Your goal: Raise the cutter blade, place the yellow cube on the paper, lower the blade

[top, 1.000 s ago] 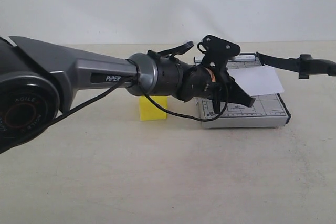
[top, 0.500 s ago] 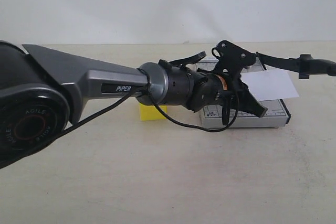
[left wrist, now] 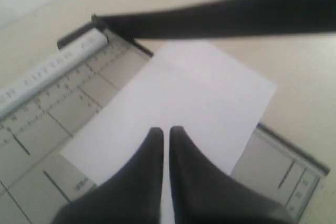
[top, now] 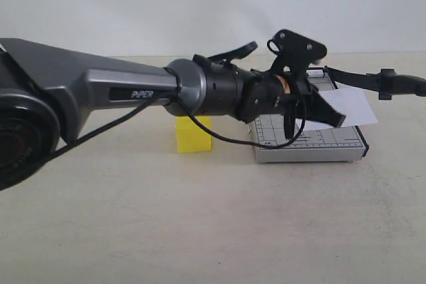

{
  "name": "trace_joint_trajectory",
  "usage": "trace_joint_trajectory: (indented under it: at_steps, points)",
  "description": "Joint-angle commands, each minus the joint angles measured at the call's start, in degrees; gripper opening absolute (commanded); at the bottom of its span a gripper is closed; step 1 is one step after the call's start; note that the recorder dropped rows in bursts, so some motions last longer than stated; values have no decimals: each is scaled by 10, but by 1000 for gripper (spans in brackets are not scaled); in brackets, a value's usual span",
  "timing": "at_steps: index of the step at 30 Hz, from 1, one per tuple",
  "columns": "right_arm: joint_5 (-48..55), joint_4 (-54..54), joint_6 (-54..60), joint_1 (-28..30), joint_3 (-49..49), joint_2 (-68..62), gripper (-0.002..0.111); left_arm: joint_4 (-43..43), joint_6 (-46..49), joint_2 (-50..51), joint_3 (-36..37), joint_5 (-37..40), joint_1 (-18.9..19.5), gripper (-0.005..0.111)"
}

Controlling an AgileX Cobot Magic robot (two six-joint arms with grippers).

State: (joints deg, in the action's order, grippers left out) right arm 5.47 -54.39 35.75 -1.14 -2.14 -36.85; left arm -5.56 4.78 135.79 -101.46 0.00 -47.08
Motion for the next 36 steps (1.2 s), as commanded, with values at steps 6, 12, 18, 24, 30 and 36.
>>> trace_joint_trajectory:
  at_steps: [6,12,18,24,30,36]
  points:
    - [-1,0,1,-1,-3,2,0,-158,-3,-65,86,-83,0,5]
    - [-1,0,1,-1,-3,2,0,-435,168,-158,290,-293,-8,5]
    - [-1,0,1,-1,-3,2,0,-625,324,-259,452,-434,-49,5]
    - [-1,0,1,-1,-3,2,0,-782,449,-276,482,-437,-62,5]
    - [-1,0,1,-1,-3,2,0,-842,486,-276,482,-495,-62,5]
    - [-1,0,1,-1,-3,2,0,-710,463,-274,482,-401,-61,29]
